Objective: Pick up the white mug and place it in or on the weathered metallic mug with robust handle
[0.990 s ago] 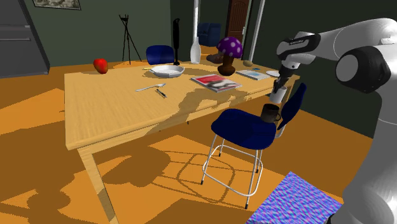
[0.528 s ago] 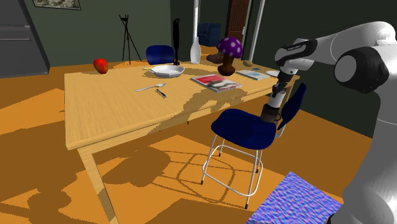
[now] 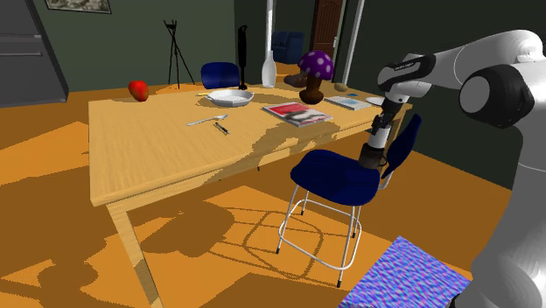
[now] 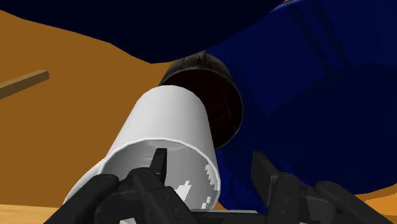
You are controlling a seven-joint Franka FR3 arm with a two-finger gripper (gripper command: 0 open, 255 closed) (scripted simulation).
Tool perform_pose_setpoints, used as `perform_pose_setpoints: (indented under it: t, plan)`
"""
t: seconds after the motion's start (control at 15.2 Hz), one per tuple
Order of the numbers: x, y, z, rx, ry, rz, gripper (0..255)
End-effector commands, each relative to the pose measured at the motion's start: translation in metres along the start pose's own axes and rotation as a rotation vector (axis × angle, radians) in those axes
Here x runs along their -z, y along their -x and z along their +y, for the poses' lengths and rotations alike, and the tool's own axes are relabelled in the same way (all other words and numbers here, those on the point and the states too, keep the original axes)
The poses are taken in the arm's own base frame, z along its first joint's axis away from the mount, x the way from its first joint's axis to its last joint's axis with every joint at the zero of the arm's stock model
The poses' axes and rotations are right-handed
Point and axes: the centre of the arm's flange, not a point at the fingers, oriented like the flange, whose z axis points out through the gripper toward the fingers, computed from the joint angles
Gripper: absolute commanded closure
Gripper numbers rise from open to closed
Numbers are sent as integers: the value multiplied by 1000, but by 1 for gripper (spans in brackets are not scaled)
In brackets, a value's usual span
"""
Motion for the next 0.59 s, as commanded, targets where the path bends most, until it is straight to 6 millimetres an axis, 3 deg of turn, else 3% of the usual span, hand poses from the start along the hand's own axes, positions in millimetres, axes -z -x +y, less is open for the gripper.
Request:
perform_pose_setpoints:
  t: [0.0, 0.2, 0.46, 0.53]
  plan:
    - [-1, 0, 0, 0, -1, -1, 0]
    - [0, 0, 0, 0, -1, -1, 0]
    - [50, 0, 0, 0, -1, -1, 0]
    - [50, 0, 0, 0, -1, -1, 0]
